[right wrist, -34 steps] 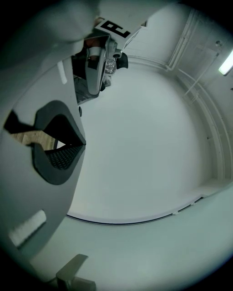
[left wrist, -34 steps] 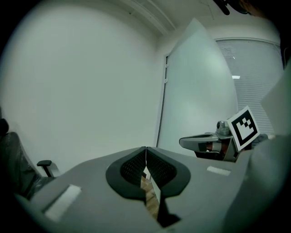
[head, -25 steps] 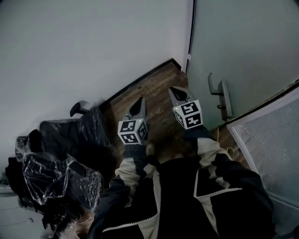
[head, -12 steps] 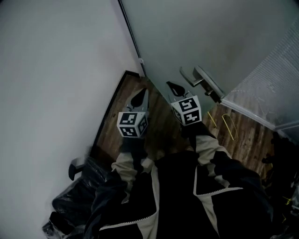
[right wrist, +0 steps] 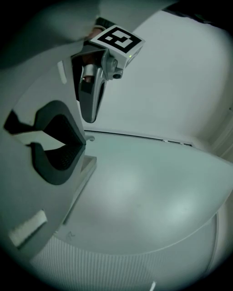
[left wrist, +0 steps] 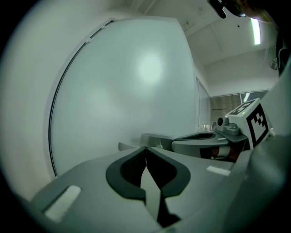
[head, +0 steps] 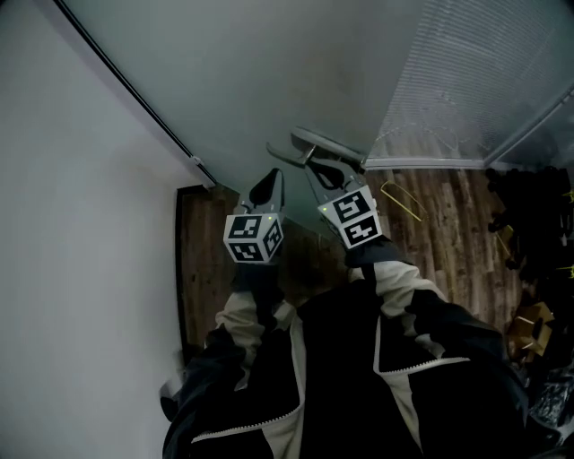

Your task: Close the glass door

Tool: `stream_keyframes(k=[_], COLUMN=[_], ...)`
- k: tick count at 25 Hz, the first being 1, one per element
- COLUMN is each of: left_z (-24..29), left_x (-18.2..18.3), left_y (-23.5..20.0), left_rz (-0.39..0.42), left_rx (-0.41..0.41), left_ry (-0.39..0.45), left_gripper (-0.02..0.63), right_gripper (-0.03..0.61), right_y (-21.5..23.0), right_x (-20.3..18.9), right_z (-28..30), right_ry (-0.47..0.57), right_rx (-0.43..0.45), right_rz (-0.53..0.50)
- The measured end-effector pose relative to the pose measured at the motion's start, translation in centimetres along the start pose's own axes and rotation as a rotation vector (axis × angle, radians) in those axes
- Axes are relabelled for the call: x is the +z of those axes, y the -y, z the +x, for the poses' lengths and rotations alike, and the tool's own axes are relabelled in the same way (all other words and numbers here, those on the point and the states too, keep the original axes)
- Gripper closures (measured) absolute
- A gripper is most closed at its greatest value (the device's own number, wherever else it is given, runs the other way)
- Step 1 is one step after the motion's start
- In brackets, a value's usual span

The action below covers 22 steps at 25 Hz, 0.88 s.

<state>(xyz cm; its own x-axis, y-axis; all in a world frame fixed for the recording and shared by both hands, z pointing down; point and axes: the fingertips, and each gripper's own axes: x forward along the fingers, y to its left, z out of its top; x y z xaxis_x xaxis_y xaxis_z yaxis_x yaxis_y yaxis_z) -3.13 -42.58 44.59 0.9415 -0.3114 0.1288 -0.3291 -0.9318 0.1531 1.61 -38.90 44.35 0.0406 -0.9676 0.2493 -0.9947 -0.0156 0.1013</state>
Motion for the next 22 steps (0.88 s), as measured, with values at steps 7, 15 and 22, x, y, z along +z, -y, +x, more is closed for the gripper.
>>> stream_keyframes(k=[7, 15, 22], left_z=[2.0, 1.9, 1.3], left_x=[-0.2, -0.5, -1.1], left_y=[0.4, -0.3, -0.7], left_rz=[-0.010, -0.031, -0.039], left_rx=[-0.048, -0.037, -0.036], left_ry=[0.007, 0.001, -0.007], left_gripper=[0.614, 0.614, 0.612], right_gripper=[0.572, 0.374, 0.285], right_y=[0.9, -0.5, 0.1], right_x=[0.1, -2.8, -4.0], right_z=[-0.4, 1.9, 3.9], right_ry=[-0.075, -0.343, -0.428], right_rx=[-0.057, -0.053, -0.094], right_rz=[-0.214, -0.926, -1.168])
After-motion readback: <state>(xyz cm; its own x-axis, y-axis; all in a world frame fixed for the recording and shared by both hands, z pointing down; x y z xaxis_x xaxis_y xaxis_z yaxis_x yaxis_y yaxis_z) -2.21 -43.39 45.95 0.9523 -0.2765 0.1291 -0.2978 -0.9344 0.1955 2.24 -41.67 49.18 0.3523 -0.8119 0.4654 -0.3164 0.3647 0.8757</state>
